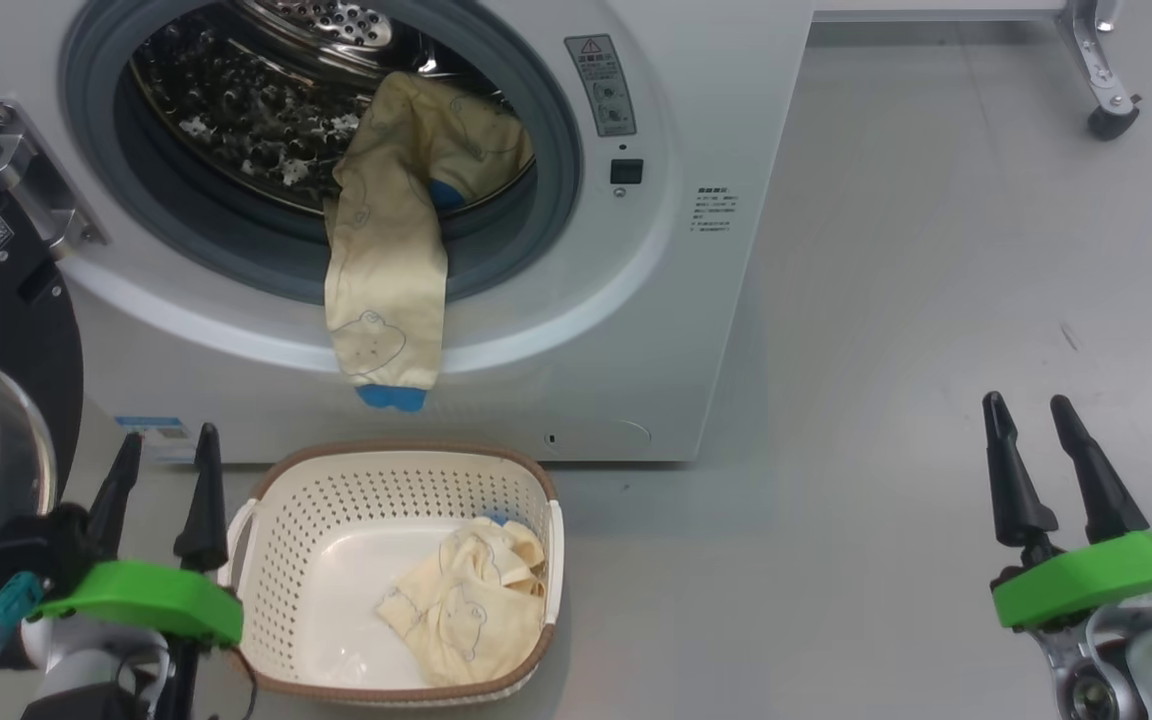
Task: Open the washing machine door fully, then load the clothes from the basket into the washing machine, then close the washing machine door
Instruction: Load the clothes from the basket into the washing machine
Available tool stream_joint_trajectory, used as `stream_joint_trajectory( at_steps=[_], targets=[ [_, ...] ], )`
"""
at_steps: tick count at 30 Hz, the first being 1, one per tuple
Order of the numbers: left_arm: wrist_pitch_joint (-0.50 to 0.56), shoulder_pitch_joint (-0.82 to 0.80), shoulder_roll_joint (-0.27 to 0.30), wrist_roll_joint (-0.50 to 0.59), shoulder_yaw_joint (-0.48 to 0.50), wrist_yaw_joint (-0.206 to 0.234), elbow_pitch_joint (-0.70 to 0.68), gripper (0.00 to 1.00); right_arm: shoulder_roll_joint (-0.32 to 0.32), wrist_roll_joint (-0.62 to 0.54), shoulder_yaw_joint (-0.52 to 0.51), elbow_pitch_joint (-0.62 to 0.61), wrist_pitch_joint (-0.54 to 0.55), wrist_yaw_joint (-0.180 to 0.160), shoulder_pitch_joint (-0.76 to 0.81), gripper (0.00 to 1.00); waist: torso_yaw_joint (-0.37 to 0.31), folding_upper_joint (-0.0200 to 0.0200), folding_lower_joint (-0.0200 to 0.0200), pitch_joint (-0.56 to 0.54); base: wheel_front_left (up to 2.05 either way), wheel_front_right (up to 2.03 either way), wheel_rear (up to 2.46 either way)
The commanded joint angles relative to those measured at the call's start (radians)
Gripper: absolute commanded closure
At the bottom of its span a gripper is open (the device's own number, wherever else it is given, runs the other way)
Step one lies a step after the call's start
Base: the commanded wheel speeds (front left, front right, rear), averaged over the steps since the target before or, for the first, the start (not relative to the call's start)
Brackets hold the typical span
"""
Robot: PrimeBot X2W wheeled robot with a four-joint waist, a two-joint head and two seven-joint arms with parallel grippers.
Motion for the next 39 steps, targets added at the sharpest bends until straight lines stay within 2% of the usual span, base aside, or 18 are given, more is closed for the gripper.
stream_joint_trajectory(
  at_steps=[1,13,22,32,39],
  targets=[
    [-0.006,-0.02,0.038,0.001,0.046,0.0,-0.041,0.0,-0.027,0.007,0.006,-0.036,-0.006,0.0,-0.011,0.0,0.004,0.0,0.0001,-0.002,0.0,0.0,0.0],
    [-0.006,0.122,0.046,-0.005,0.103,0.0,-0.146,0.0,-0.035,0.004,-0.016,-0.047,-0.006,0.0,0.016,0.0,0.025,0.0,0.0001,-0.016,0.0,0.0,0.0],
    [-0.006,0.14,0.025,0.014,0.113,0.0,-0.174,0.0,-0.036,0.0,-0.026,-0.055,-0.006,0.0,0.017,0.0,0.024,0.0,0.0001,-0.008,0.0,0.0,0.0],
    [-0.006,0.103,-0.006,-0.002,0.069,0.0,-0.148,0.0,-0.024,-0.007,-0.025,-0.075,-0.006,0.0,-0.025,0.0,0.008,0.0,0.0001,0.085,0.0,0.0,0.0],
    [-0.006,-0.004,-0.022,-0.026,0.022,0.0,-0.069,0.0,-0.001,-0.017,-0.019,-0.083,-0.006,0.0,-0.087,0.0,-0.013,0.0,0.0001,0.19,0.0,0.0,0.0]
  ],
)
